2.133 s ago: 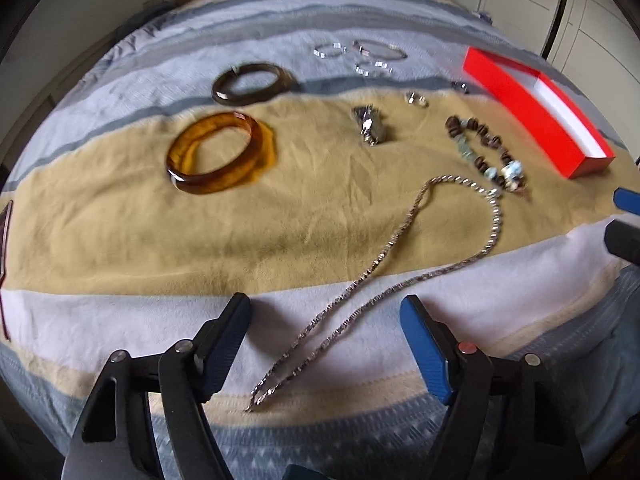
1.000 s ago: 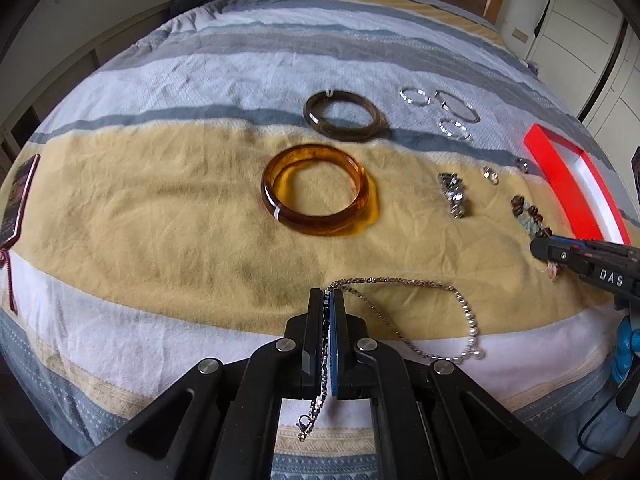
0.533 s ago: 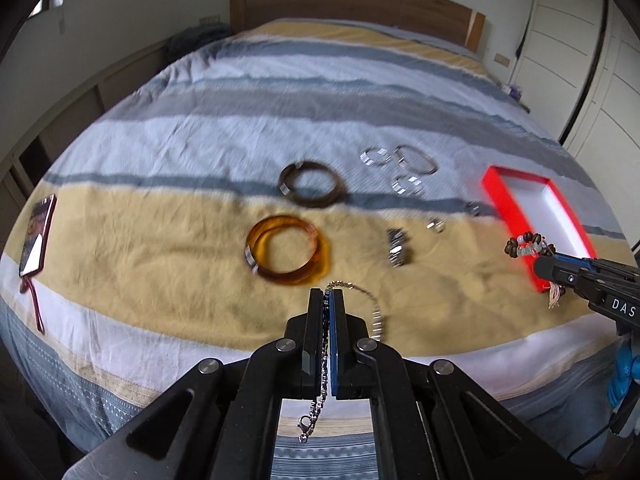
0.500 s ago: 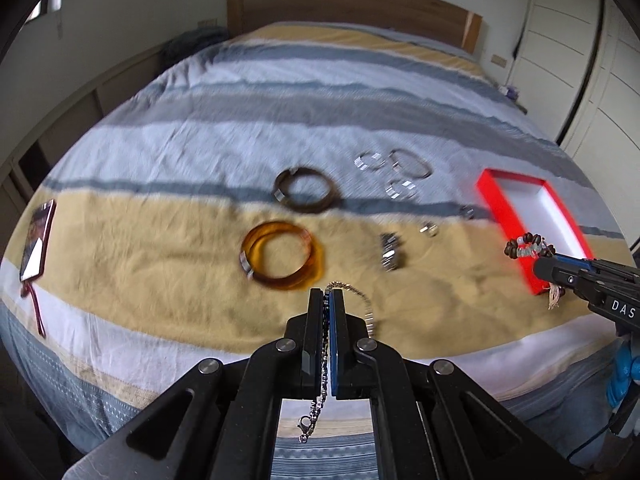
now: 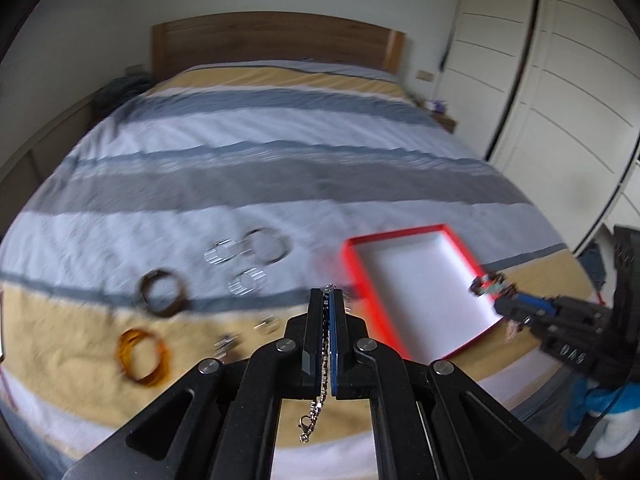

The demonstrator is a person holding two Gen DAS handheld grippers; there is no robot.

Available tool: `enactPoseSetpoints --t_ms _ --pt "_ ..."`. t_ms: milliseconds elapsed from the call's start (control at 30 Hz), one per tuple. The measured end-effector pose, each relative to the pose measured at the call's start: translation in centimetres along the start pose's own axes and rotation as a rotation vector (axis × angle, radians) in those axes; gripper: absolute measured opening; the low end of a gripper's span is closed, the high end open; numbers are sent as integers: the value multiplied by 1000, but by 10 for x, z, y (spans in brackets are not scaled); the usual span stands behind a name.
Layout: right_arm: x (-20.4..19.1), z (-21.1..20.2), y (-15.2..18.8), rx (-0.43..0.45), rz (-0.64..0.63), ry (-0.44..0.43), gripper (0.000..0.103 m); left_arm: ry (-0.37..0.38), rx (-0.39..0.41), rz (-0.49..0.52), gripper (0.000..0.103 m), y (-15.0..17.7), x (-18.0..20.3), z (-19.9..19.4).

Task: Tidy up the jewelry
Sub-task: 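Carry necklace and bracelet into the red box and release both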

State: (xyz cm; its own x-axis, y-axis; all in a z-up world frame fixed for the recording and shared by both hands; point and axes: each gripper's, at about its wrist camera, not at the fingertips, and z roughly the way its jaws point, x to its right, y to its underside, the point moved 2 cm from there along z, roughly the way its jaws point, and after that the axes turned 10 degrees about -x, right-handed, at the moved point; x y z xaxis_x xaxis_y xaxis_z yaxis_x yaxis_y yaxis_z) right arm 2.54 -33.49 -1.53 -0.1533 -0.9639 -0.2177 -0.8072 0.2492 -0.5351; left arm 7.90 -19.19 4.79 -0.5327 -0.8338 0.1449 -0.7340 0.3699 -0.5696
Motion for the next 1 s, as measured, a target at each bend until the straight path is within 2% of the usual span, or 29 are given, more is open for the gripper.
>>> enactPoseSetpoints --t_ms 200,467,567,733,833,1000 --pt "46 13 -6 -14 47 27 17 60 -27 60 2 -35 56 44" --pt "86 64 -1 -88 101 30 17 100 -139 110 2 -39 94 115" --pt "97 80 4 -116 125 25 17 131 -120 125 2 -50 102 114" --pt "108 96 7 -132 143 24 17 167 -33 135 2 -81 111 90" --pt "111 101 7 -138 146 26 17 168 1 143 2 -91 114 83" --pt "113 104 8 -143 155 32 17 162 -8 135 2 -94 115 92"
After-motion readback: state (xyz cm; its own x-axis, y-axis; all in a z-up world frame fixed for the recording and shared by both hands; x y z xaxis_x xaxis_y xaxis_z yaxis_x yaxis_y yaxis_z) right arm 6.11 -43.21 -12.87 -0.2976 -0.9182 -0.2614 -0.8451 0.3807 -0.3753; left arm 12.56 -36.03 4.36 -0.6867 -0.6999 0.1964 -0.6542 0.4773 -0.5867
